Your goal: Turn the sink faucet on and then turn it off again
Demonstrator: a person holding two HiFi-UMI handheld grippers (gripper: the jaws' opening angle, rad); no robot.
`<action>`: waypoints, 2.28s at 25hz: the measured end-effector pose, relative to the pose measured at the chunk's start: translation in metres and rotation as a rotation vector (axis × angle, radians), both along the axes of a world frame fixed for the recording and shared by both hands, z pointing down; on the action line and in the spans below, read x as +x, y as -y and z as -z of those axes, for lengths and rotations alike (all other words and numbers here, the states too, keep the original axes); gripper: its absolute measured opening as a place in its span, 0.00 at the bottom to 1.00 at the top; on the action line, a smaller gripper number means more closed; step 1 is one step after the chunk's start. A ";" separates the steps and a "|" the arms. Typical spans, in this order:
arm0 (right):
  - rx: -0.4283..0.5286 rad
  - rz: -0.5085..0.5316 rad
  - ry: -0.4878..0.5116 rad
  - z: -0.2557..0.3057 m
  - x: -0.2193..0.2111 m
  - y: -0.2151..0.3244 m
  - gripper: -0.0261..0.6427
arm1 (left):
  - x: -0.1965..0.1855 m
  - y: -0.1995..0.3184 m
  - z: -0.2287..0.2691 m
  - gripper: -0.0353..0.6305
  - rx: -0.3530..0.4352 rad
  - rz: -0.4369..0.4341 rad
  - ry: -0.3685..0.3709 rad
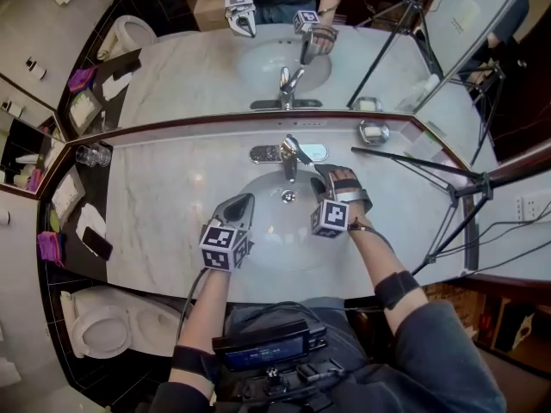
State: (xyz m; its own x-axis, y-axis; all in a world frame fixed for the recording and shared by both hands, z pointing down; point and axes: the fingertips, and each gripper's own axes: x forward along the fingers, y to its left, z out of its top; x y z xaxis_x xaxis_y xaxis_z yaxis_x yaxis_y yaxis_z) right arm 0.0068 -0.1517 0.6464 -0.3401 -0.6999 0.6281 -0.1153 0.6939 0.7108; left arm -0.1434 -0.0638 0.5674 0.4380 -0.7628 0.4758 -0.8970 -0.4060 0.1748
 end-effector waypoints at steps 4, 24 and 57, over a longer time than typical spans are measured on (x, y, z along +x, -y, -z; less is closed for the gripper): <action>0.022 0.062 -0.065 -0.012 -0.008 0.015 0.36 | -0.002 0.003 -0.004 0.05 -0.009 0.005 -0.001; -0.048 0.006 -0.031 -0.004 -0.029 0.057 0.34 | -0.001 0.004 -0.025 0.05 -0.055 -0.001 -0.015; -0.133 -0.074 0.004 0.011 -0.040 0.081 0.34 | -0.012 0.001 -0.022 0.05 -0.048 0.035 -0.010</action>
State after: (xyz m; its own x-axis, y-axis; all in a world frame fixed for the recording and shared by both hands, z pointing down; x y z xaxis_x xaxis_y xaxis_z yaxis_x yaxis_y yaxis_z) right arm -0.0337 -0.2327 0.6353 -0.2929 -0.6337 0.7160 -0.1722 0.7715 0.6125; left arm -0.1554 -0.0652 0.5893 0.4159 -0.7543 0.5080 -0.9088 -0.3649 0.2022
